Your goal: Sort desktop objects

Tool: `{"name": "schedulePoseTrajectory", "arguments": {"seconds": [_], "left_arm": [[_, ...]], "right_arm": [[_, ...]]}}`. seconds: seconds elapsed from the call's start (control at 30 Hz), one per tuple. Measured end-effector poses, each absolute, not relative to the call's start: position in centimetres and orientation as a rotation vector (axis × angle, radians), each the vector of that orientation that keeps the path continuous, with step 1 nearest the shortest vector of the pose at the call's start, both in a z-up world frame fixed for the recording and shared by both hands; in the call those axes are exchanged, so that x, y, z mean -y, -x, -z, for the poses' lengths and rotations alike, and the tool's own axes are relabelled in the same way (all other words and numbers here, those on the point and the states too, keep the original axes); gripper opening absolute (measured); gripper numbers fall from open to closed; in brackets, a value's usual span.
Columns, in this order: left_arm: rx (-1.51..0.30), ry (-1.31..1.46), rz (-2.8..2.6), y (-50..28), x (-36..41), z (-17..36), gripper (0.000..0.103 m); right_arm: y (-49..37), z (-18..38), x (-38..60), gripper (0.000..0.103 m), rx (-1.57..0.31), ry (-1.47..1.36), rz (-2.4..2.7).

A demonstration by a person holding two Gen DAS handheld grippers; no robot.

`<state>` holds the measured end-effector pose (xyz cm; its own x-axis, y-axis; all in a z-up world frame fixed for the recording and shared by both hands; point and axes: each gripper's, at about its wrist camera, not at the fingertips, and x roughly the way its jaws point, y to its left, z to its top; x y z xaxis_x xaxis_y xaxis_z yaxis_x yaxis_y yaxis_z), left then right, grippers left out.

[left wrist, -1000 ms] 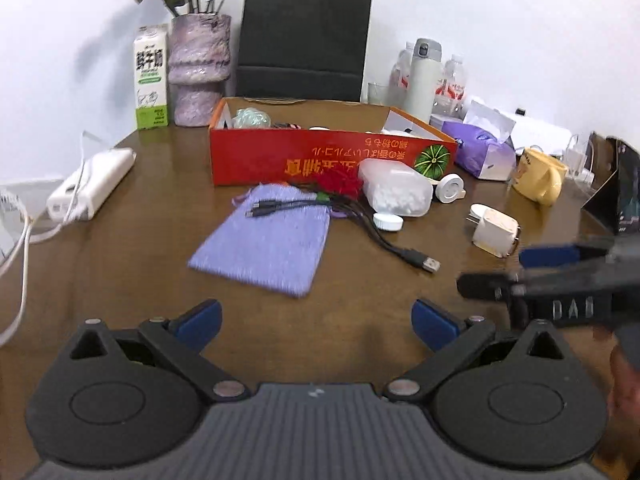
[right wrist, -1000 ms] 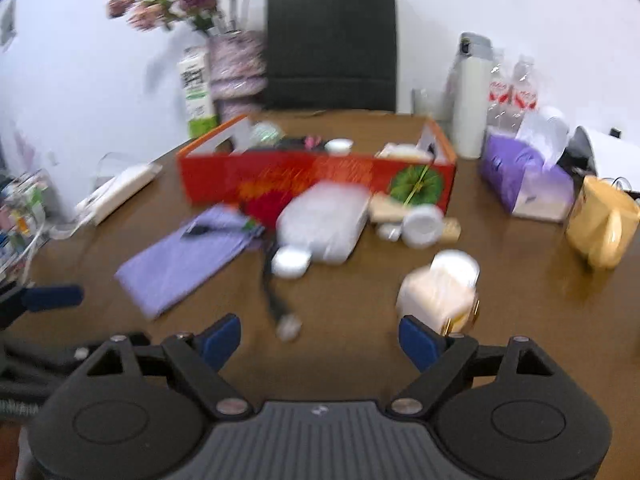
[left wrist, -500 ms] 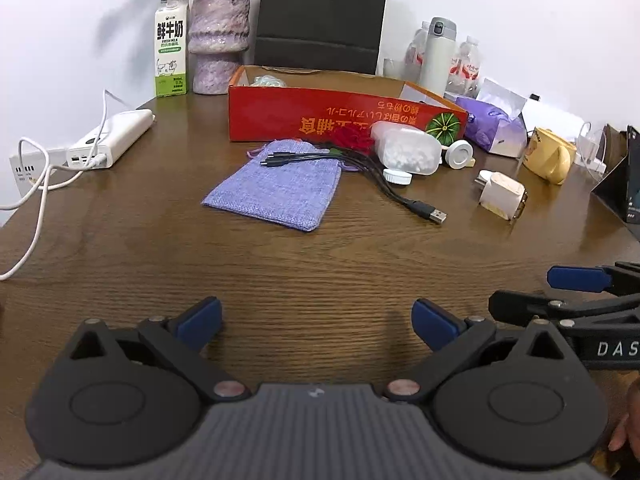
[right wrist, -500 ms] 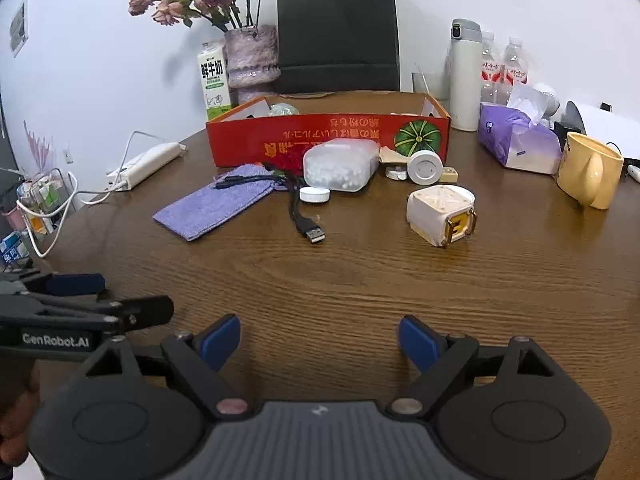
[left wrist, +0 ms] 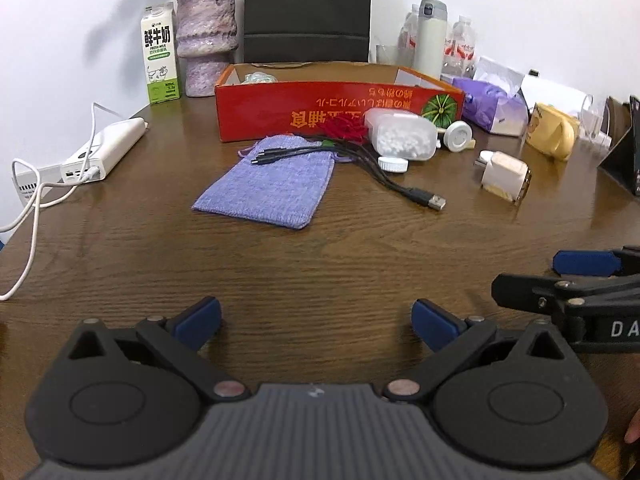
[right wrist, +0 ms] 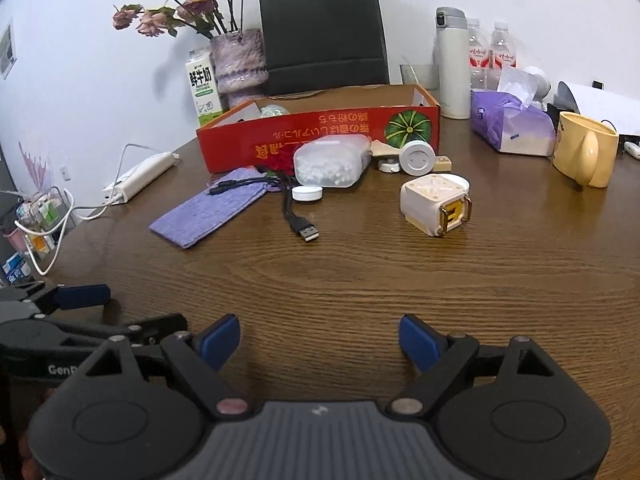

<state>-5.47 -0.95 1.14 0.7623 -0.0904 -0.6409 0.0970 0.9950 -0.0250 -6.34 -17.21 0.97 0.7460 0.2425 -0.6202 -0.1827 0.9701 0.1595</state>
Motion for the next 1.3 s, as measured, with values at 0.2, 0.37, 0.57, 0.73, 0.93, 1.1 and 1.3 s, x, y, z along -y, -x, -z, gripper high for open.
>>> {"name": "schedulePoseTrajectory", "arguments": {"seconds": [0.2, 0.37, 0.57, 0.73, 0.93, 1.1, 1.3], "left_arm": [[-0.629, -0.032, 0.084, 2.8, -0.4, -2.7, 0.103], [-0.650, -0.011, 0.064, -3.1, -1.6, -3.0, 0.103], [-0.667, 0.032, 0.049, -7.2, -2.9, -2.5, 0.103], [-0.694, 0.094, 0.041, -8.3, -3.9, -1.3, 0.103], [-0.686, 0.079, 0.076, -8.8, -3.0, -1.3, 0.097], [-0.670, -0.002, 0.064, -7.4, -1.6, -1.3, 0.068], [-0.685, 0.023, 0.073, -4.5, -1.5, -1.9, 0.012]], "right_arm": [[5.4, -2.2, 17.4, 0.086, -0.641, -0.080, -0.204], [0.8, -5.1, 17.1, 0.086, -0.576, -0.091, -0.212], [-6.9, -6.0, 14.6, 0.086, -0.585, -0.024, -0.168], [-11.7, -5.3, 13.2, 0.086, -0.619, 0.002, -0.135], [-15.0, -3.1, 12.9, 0.083, -0.709, -0.065, -0.110], [-15.3, -2.3, 12.5, 0.068, -0.742, -0.042, -0.081], [-10.5, -5.5, 12.7, 0.065, -0.660, -0.008, -0.088]]}}
